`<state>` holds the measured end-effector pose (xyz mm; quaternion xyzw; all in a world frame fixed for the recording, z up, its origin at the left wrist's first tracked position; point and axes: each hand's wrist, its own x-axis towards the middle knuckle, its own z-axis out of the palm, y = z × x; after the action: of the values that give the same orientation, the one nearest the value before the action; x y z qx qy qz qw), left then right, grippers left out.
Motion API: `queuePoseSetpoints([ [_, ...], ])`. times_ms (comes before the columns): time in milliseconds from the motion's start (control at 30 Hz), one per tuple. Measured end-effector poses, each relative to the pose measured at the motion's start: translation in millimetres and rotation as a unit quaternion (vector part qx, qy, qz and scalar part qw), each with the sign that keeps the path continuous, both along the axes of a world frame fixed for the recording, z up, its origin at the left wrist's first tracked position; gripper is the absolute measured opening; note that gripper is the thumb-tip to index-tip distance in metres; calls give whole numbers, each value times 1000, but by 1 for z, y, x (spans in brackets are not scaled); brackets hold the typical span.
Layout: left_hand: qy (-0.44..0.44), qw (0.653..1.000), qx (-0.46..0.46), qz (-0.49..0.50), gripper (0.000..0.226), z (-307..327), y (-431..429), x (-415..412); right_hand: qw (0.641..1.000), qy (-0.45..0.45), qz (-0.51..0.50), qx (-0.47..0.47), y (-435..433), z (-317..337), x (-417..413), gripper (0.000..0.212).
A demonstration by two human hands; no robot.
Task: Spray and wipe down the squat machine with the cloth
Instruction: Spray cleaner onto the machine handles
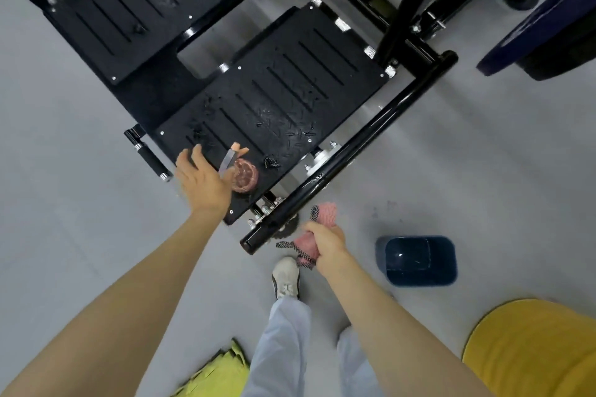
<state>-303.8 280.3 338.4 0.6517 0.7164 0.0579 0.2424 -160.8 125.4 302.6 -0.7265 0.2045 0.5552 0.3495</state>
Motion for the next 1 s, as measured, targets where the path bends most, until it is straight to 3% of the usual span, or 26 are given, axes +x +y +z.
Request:
queuePoseSetpoints([
  [100, -47, 993, -108, 11, 49, -17, 18, -1, 1000, 17, -13, 13, 0, -10, -2, 63],
  [200, -47, 988, -149, -14, 21, -25, 25, 3, 999, 16, 0, 29, -1, -12, -1, 48],
  [300, -8, 990, -128, -61, 17, -19, 24, 9, 999, 19, -3, 31, 1, -11, 4, 34],
  [433, -41, 987, -85, -132, 17, 8, 19, 24, 999, 30, -10, 35, 10, 4, 14, 17],
  [500, -69, 980, -78, -167, 19, 34, 23, 32, 998, 30, -44, 41, 20, 20, 20, 4],
  [767, -159, 941, -48, -296, 16, 194, 22, 82, 989, 25, -97, 109, 48, 137, 50, 7],
  [1000, -159, 929, -5, -335, 21, 342, 4, 123, 976, 29, -101, 189, 54, 262, 81, 5],
])
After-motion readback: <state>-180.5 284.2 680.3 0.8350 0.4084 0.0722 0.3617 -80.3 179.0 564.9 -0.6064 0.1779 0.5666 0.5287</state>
